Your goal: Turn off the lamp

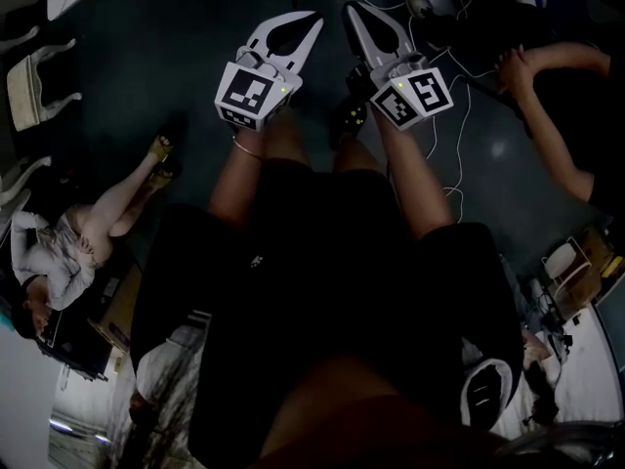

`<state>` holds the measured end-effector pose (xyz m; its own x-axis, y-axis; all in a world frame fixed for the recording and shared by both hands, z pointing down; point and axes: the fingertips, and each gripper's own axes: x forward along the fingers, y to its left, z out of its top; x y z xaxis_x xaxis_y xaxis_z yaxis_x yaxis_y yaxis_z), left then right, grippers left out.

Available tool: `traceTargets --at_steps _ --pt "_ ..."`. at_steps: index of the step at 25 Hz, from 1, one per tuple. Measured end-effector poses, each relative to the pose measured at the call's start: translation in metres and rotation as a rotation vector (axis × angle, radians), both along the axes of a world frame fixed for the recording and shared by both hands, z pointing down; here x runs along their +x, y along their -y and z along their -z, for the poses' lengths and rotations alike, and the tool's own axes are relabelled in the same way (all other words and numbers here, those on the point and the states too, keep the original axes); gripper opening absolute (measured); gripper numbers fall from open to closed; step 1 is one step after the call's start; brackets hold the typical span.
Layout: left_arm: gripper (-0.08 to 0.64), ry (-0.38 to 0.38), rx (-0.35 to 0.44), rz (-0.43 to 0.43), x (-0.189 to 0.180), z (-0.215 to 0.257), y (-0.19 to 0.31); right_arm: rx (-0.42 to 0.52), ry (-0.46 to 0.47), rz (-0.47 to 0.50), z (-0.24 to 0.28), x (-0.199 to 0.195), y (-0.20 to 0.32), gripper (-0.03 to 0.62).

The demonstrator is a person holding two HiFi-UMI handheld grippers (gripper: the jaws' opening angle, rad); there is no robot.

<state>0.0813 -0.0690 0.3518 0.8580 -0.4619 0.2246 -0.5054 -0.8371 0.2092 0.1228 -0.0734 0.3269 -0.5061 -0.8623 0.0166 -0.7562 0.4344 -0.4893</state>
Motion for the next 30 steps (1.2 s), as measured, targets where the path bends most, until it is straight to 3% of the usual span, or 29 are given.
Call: traceTargets --at_steps 8,19,24,30 --pt "0.006 0.019 0.010 0.038 -0.014 0.042 -0.011 0.004 -0.019 0.016 0.034 0.000 -0.022 0.000" --pt "0.006 -0.003 0.047 0.015 0.017 0.086 -0.037 -0.005 0.017 0.024 0.073 0.015 -0.049 0.000" --pt "0.006 0.018 0.124 -0.040 0.036 0.106 -0.048 0.011 0.001 0.060 0.088 0.020 -0.058 0.000" --pt "0.006 -0.048 0.129 0.002 0.034 0.132 -0.043 0.057 -0.009 0.072 0.116 0.023 -0.060 0.000"
